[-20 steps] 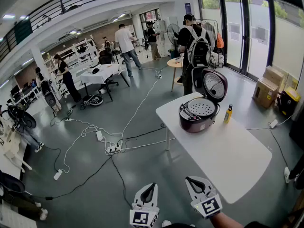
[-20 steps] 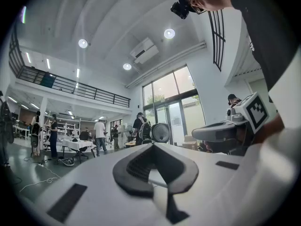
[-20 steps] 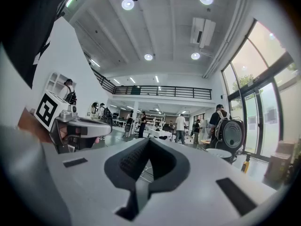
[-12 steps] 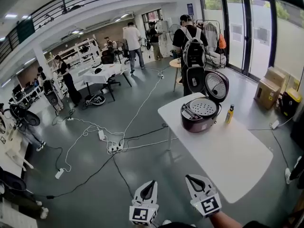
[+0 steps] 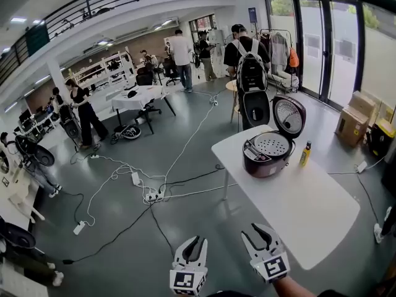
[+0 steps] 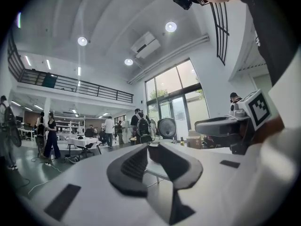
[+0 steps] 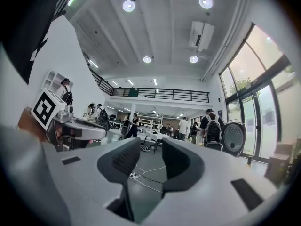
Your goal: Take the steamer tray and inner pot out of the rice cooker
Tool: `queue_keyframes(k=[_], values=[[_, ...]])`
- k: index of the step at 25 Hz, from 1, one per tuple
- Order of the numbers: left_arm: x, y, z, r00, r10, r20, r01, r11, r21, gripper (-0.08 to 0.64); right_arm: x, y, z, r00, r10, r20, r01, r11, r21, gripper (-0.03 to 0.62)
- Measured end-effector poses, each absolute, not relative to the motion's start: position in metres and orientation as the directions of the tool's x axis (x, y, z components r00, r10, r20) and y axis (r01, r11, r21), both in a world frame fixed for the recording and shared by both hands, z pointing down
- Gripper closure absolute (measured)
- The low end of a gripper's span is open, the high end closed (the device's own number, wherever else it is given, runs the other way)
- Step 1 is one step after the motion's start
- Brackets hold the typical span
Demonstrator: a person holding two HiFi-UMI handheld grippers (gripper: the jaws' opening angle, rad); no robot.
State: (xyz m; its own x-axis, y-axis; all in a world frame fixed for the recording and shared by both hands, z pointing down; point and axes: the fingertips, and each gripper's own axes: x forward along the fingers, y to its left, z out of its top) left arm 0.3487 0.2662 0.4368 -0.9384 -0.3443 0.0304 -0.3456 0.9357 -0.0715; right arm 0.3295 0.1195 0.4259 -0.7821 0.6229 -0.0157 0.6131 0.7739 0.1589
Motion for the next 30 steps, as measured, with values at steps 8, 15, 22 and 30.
queue_keyframes(k=[8,15,22,30], values=[[0.314,0.320,0.433,-0.970,-0.244,0.006,-0.244,0.969,-0.038,-0.034,0.293,0.130,0.404,-0.838,0.520,-0.165,0.495,0.852,0.172,-0.002],[0.293,0.353,0.431,-0.970,-0.243,-0.006,-0.243,0.969,-0.045,-0.034,0.268,0.134,0.402,-0.879,0.449,-0.164,0.423,0.890,0.167,-0.002],[0.261,0.366,0.441,-0.962,-0.271,0.018,-0.272,0.962,-0.035,-0.034,0.242,0.153,0.411,-0.886,0.448,-0.121,0.423,0.887,0.183,-0.002],[0.201,0.364,0.454,-0.954,-0.294,0.052,-0.296,0.954,-0.038,-0.034,0.180,0.154,0.419,-0.890,0.440,-0.119,0.416,0.891,0.183,-0.002]])
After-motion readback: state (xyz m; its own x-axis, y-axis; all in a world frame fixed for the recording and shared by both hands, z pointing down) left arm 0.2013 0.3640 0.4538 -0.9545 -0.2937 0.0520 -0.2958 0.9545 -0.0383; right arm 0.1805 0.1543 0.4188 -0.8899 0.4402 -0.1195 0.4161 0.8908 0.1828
